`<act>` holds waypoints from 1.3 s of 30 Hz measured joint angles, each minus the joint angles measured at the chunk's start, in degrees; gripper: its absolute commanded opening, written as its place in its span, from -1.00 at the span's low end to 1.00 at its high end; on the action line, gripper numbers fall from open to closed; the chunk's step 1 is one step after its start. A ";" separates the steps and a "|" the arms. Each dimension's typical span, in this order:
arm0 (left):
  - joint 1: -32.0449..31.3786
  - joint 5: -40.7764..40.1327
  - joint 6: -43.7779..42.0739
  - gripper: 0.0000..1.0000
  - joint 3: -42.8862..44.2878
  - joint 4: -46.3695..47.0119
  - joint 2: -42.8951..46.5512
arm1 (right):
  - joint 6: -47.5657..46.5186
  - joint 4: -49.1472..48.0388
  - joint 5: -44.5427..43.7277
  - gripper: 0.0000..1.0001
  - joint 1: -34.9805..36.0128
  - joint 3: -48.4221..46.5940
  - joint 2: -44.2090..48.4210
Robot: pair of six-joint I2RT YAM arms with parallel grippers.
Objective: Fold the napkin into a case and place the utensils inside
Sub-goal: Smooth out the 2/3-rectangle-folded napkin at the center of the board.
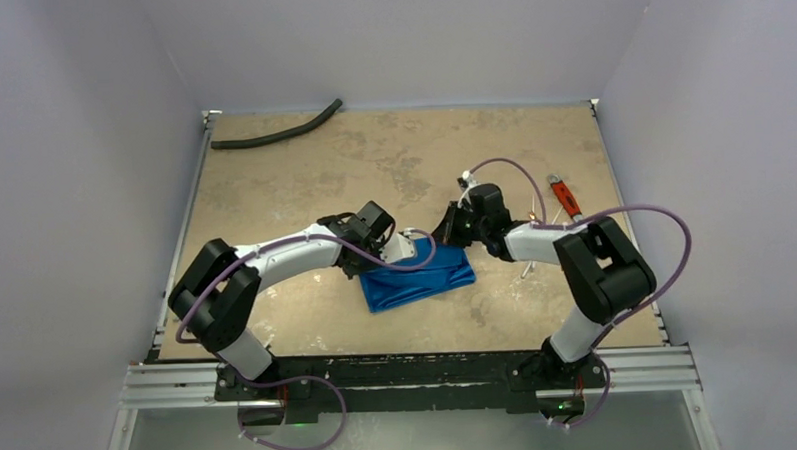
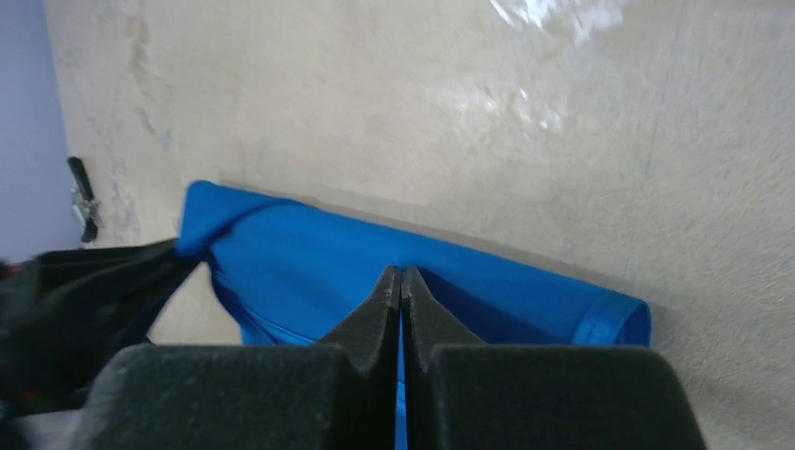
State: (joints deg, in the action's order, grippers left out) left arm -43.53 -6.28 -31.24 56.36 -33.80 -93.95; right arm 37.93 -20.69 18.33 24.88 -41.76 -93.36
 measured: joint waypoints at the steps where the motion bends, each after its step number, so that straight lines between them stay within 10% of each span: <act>1: 0.00 0.02 0.37 -0.67 0.02 -0.07 0.57 | 0.68 -1.27 0.61 -1.00 0.11 0.81 -1.29; 14: 0.00 1.55 0.11 -0.39 0.74 -1.40 9.57 | 1.64 -3.39 -2.84 -1.00 2.34 3.34 4.31; 39: 0.39 4.76 -2.91 -0.70 -5.64 6.03 12.98 | 9.44 -17.40 6.78 -1.00 15.52 -1.81 -15.10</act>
State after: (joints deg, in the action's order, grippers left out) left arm -43.13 -1.52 -34.15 50.72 -27.77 -80.97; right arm 47.37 -38.09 25.10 40.40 -43.57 -108.47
